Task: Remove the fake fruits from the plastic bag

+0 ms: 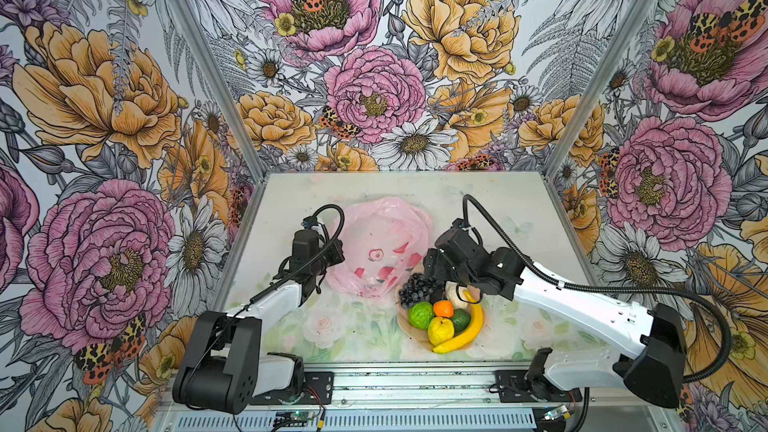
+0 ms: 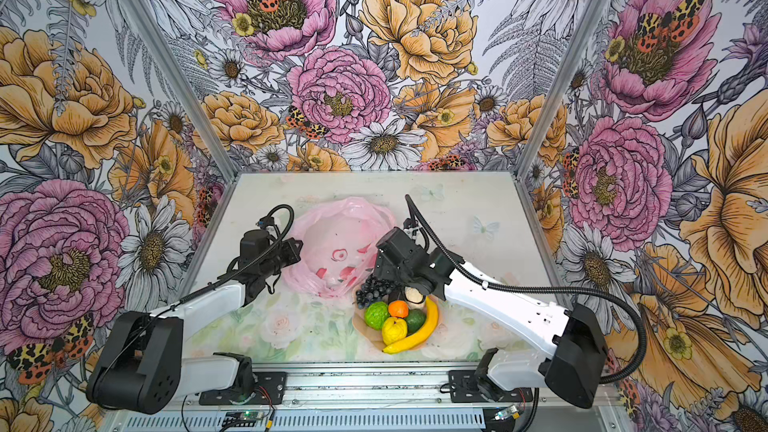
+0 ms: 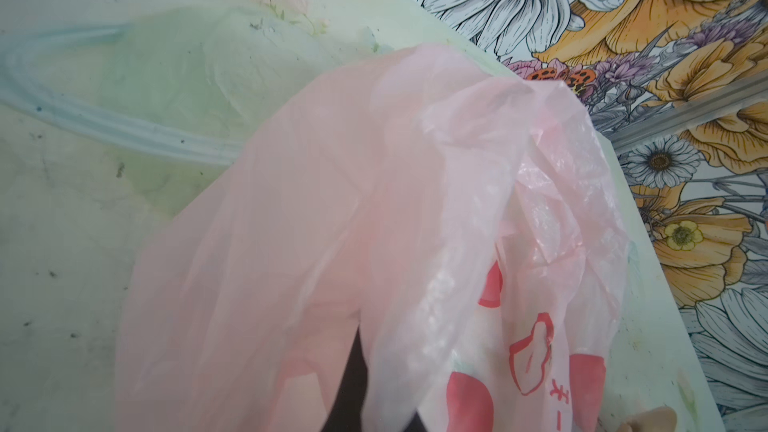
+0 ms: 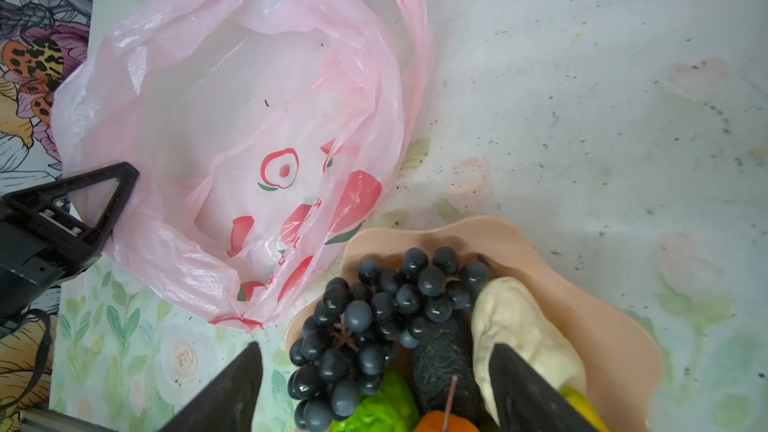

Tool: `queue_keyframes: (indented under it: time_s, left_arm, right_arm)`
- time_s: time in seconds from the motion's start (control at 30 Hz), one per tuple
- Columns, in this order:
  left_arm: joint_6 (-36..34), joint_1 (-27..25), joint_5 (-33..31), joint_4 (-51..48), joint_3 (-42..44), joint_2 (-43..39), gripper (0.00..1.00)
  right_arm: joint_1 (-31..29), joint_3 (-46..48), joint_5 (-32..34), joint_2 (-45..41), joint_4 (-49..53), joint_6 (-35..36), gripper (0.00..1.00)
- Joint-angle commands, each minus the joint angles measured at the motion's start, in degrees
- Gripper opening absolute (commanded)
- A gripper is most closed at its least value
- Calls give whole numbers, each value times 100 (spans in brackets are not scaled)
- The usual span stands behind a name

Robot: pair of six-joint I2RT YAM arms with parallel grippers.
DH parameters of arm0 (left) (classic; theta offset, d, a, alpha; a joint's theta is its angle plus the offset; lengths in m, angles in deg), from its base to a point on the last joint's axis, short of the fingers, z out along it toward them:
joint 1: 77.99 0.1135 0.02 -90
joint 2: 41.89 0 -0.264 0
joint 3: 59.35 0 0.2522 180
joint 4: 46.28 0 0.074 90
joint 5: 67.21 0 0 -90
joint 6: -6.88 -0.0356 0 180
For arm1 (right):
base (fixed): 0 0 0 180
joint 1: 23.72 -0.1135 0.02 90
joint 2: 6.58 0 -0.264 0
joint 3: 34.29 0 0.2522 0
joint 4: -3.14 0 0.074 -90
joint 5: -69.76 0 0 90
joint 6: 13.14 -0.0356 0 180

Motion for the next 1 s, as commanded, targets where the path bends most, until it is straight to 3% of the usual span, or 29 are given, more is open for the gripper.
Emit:
queue_keyframes:
  time_s: [0.0,0.33,0.53,0.73,0.77,0.8,0.97]
  left_arm:
    - [169,-15,-248,-157,-562,428,0]
    - [86,-214,57,-828,-3338,2670,0]
    - [-486,-355,386,-2476,-5715,4323,0]
    - [-524,-401,256,-3346,-6635,4598,30]
    - [-524,-406,154,-3579,-6749,4558,38]
    - [-511,-415,-6,-3827,-6840,4499,48]
    - [-281,-341,-422,-4234,-6499,3728,78]
  right_arm:
    - [247,314,-93,-480,55,189,87]
    - [919,1330,-113,-1830,63,-114,85]
    - [1202,1920,-236,-2698,111,-341,83]
    - [1464,2403,-540,-3278,224,-600,85]
    - [1482,2444,-586,-3317,288,-621,88]
    - [1498,2458,-647,-3336,356,-642,99]
    - [1517,2448,-799,-3380,868,-707,99]
